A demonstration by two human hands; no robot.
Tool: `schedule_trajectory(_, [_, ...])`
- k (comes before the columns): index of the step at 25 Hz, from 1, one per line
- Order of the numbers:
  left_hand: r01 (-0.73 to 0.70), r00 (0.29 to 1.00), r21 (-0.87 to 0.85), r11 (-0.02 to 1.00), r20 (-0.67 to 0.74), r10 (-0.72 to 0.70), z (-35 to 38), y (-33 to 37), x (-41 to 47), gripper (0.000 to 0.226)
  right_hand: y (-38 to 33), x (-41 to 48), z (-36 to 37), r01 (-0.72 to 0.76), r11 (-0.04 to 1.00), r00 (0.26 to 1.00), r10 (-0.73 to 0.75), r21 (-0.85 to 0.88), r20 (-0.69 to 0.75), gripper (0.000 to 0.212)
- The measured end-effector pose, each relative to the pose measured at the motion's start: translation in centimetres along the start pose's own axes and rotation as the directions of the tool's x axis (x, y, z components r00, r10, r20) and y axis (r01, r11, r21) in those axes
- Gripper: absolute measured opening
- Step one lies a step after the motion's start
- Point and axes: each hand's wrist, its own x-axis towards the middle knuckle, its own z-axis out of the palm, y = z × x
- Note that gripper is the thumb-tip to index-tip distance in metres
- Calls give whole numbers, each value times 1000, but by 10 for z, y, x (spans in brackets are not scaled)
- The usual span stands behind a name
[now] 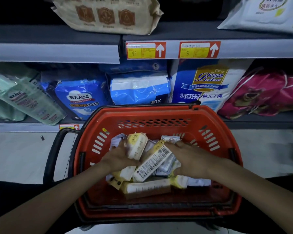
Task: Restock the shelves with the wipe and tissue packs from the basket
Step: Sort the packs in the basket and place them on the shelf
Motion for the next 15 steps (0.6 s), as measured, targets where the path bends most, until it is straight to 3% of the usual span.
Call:
schedule_trajectory(6, [-26, 993, 9, 1000, -118, 26, -11, 13, -8, 84, -2, 7, -8, -14, 999, 997, 18, 51, -76, 100])
schedule_trajectory(9, [-87, 987, -157, 984, -147, 63, -24, 20, -13, 55, 1, 9, -14, -37, 996, 994, 45, 81, -99, 98])
schedule_trajectory(11, [-96, 988, -322, 942, -143, 52, -36, 28, -25, 45, 3, 9, -18, -66, 995, 993, 73, 74, -96, 96])
schedule_trajectory(13, [-96, 994, -436, 895, -90, 63, -46, 34, -37, 51, 3, 7, -20, -78, 992, 992, 87, 99, -91, 93])
schedule_trajectory(15, [-107, 994, -483, 869, -22, 110, -53, 39, -48, 46, 0, 5, -24, -82, 970, 991, 103, 228, -83, 91])
